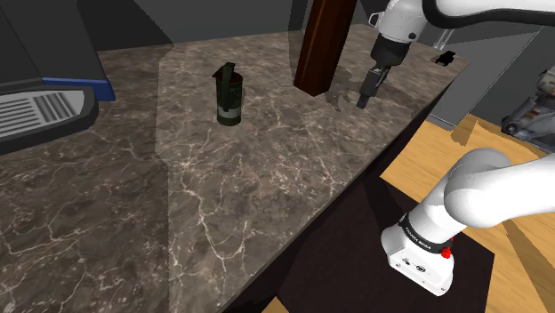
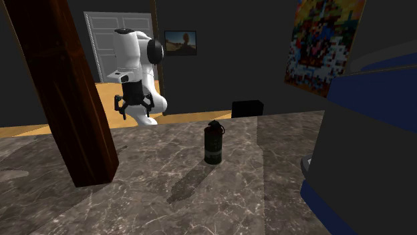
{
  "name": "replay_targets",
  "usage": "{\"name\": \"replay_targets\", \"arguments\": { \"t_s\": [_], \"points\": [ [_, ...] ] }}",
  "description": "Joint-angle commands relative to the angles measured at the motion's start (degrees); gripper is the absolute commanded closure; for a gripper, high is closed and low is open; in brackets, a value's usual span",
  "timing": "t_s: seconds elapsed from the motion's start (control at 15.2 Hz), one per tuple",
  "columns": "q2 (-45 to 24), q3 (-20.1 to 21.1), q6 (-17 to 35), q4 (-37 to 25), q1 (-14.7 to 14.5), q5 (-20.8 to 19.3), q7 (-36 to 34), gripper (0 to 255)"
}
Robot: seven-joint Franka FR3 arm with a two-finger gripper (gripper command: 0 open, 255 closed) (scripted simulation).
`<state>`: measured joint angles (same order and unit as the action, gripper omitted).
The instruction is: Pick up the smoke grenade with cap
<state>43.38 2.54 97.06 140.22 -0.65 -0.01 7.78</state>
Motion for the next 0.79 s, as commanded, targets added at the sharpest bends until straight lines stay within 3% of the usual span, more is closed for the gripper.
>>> {"name": "replay_targets", "arguments": {
  "t_s": [0.0, 0.73],
  "points": [
    [0.00, 0.00, 0.00, 0.00, 0.00, 0.00, 0.00, 0],
    [-18.72, 9.92, 0.84, -18.20, -2.68, 3.85, -11.94, 0]
  ]
}}
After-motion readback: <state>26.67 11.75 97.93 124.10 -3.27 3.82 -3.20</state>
